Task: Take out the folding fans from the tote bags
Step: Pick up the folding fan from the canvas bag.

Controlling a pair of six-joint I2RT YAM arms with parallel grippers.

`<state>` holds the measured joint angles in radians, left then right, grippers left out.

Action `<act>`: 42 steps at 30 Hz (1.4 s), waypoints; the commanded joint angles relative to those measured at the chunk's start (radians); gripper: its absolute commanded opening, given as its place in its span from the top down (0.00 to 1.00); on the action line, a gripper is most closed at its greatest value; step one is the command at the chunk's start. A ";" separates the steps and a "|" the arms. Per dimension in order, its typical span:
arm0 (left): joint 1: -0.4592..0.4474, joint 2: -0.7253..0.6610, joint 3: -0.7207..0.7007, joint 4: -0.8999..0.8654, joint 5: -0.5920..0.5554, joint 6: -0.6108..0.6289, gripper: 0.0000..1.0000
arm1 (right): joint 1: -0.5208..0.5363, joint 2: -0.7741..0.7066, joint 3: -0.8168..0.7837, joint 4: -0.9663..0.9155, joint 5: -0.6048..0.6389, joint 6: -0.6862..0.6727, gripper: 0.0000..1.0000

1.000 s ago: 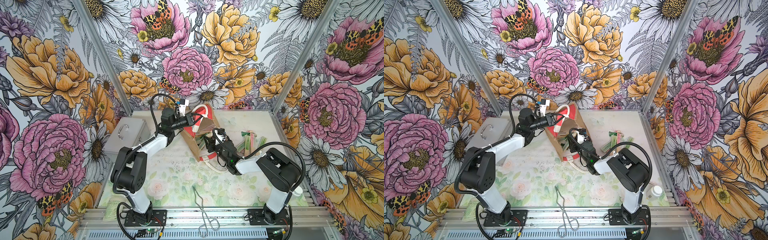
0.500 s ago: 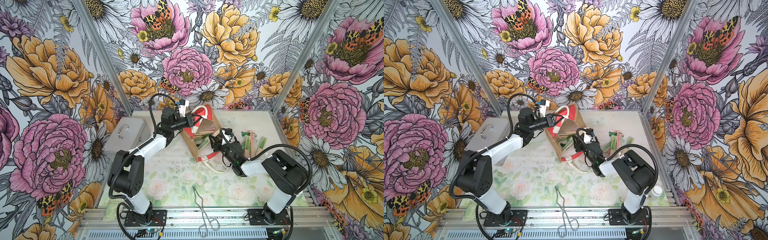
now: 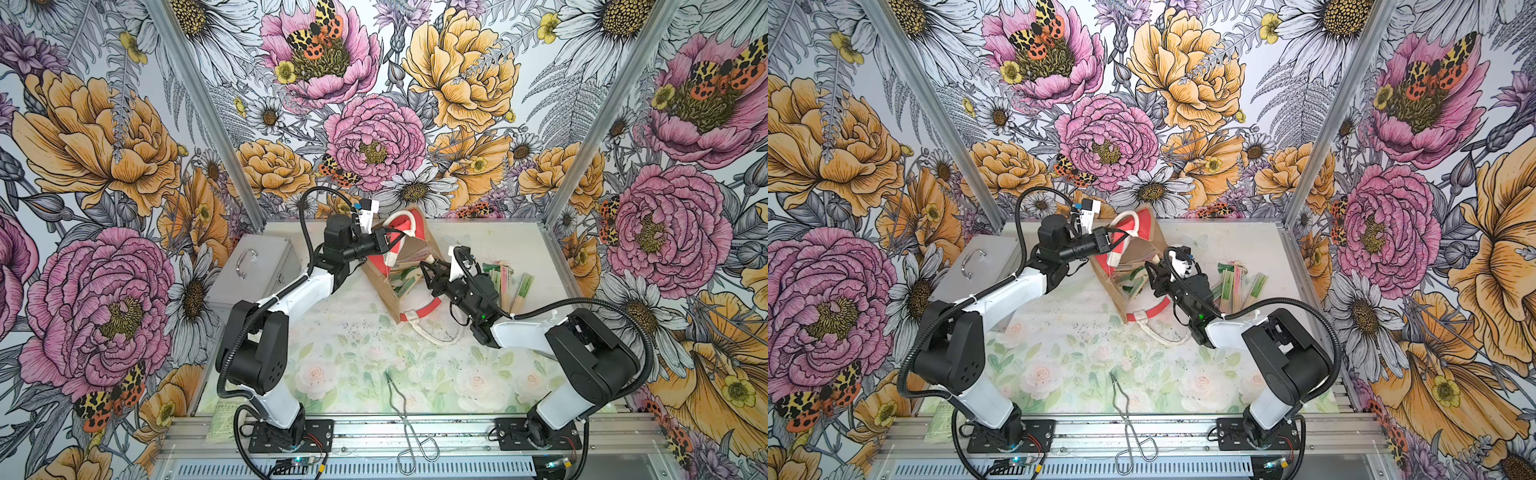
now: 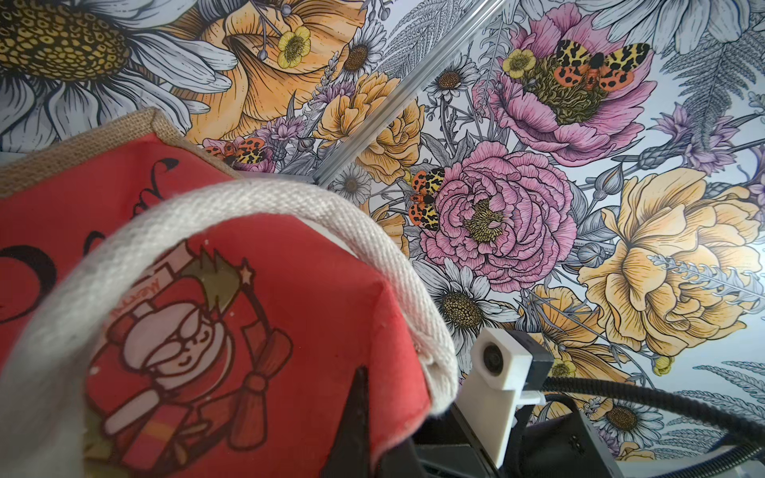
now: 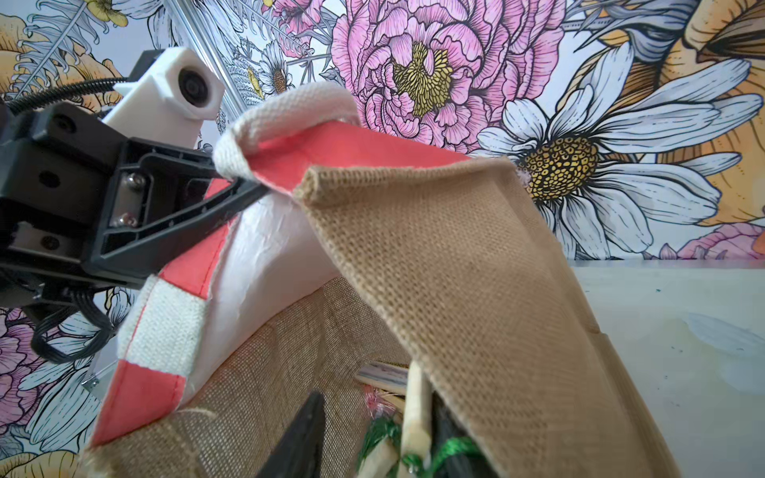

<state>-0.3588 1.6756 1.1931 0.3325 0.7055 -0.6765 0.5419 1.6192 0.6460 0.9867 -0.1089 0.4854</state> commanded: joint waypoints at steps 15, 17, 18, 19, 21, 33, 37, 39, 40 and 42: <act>0.020 0.008 0.048 -0.018 -0.005 0.008 1.00 | -0.031 -0.042 0.022 -0.074 -0.090 0.057 0.75; 0.017 0.004 0.040 -0.018 -0.009 0.011 1.00 | -0.033 -0.033 0.022 -0.051 -0.081 0.065 0.77; 0.013 0.002 0.035 -0.018 -0.009 0.015 1.00 | -0.033 -0.025 0.022 -0.037 -0.074 0.069 0.78; 0.009 0.000 0.031 -0.019 -0.008 0.020 1.00 | -0.033 -0.017 0.023 -0.024 -0.069 0.075 0.79; 0.002 -0.006 0.021 -0.018 -0.012 0.028 1.00 | -0.034 0.007 0.023 0.014 -0.051 0.089 0.80; -0.025 -0.015 -0.025 -0.020 -0.049 0.036 1.00 | -0.036 0.162 0.030 0.257 0.019 0.222 0.99; -0.016 -0.001 -0.005 -0.020 -0.067 0.009 1.00 | -0.012 0.142 0.030 0.286 -0.009 0.187 1.00; -0.008 0.011 0.009 -0.020 -0.074 -0.007 1.00 | 0.011 0.098 0.014 0.273 0.002 0.136 1.00; -0.005 0.014 0.016 -0.023 -0.077 -0.011 1.00 | 0.024 0.075 0.006 0.252 0.018 0.108 1.00; -0.002 0.020 0.028 -0.036 -0.090 -0.014 1.00 | 0.061 0.001 0.000 0.145 0.052 0.011 1.00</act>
<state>-0.3748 1.6783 1.1828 0.3004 0.6548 -0.6731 0.5621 1.7210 0.6498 1.1515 -0.0921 0.6106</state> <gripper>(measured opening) 0.050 0.097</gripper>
